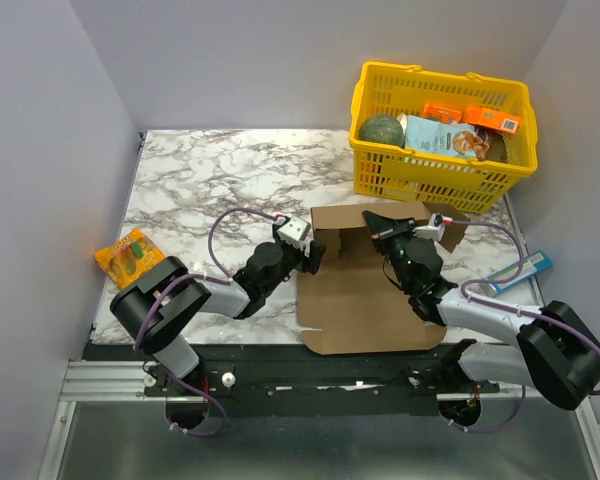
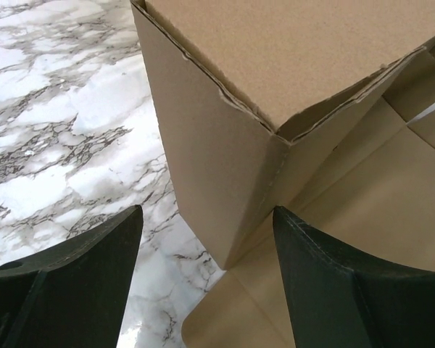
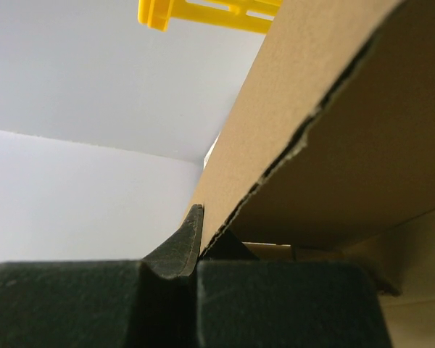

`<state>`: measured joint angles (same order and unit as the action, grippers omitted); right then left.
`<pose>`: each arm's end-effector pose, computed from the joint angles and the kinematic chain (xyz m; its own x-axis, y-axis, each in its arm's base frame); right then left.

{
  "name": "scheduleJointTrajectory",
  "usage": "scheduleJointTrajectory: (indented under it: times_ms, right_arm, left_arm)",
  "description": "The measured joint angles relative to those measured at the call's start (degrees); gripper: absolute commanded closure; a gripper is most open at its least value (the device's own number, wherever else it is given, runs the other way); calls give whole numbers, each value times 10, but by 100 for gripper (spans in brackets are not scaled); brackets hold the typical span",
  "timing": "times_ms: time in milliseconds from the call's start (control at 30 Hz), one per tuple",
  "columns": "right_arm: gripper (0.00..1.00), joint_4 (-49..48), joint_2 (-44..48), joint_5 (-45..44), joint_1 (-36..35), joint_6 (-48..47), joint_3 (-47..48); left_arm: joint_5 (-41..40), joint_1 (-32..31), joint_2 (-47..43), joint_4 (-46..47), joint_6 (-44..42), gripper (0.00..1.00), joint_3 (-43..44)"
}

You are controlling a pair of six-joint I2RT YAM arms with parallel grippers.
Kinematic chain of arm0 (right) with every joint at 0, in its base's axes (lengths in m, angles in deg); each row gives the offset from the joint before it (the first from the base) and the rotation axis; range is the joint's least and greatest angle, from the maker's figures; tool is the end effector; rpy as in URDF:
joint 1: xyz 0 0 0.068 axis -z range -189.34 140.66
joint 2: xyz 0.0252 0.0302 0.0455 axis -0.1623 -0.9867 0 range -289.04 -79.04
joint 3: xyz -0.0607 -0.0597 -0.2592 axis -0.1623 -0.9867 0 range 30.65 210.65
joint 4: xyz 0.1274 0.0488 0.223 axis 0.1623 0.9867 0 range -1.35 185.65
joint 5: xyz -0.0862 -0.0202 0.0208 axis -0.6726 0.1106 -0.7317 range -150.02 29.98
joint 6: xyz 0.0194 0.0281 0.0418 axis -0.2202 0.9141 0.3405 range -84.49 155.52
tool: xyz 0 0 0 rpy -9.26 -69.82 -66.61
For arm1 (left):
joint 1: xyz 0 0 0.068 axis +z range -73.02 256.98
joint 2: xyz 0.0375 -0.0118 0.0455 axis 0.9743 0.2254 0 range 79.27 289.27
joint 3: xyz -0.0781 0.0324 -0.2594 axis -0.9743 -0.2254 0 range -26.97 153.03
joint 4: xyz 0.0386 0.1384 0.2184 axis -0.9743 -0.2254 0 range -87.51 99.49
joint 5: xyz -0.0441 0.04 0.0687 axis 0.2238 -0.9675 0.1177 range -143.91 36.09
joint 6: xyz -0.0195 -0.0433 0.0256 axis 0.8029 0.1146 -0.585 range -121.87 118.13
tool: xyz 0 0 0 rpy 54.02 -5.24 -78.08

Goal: Fold the paper box

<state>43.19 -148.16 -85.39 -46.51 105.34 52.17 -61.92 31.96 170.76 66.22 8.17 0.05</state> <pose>0.2017 0.1338 0.2158 -0.2025 0.9108 -0.3598 -0.0427 0.3588 0.9324 0.2119 -0.2050 0.1675 -0.1989 -0.0454 -0.9790 0.5769 0.8021 -0.1544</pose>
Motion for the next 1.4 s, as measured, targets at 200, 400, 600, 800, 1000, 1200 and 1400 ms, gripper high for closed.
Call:
scheduleJointTrajectory:
  times_ms: [200,400,600,800,1000,1200,1400]
  right_arm:
    - [97,18,8,0,2,9,6]
    - [97,61,24,9,1,22,19]
    - [97,116,29,14,1,28,47]
    - [97,133,30,12,2,40,48]
    - [97,177,31,6,0,52,65]
    - [97,216,35,-3,0,56,81]
    - [97,237,46,-12,0,57,83]
  left_arm:
    - [-6,-3,34,36,-17,25,14]
    - [-29,-9,55,31,-65,27,52]
    - [-55,-11,55,28,-100,43,57]
    - [-118,-25,65,4,-111,69,82]
    - [-200,-40,70,-14,-113,73,94]
    - [-259,-54,86,-29,-124,78,119]
    - [-299,-65,103,-32,-141,83,139]
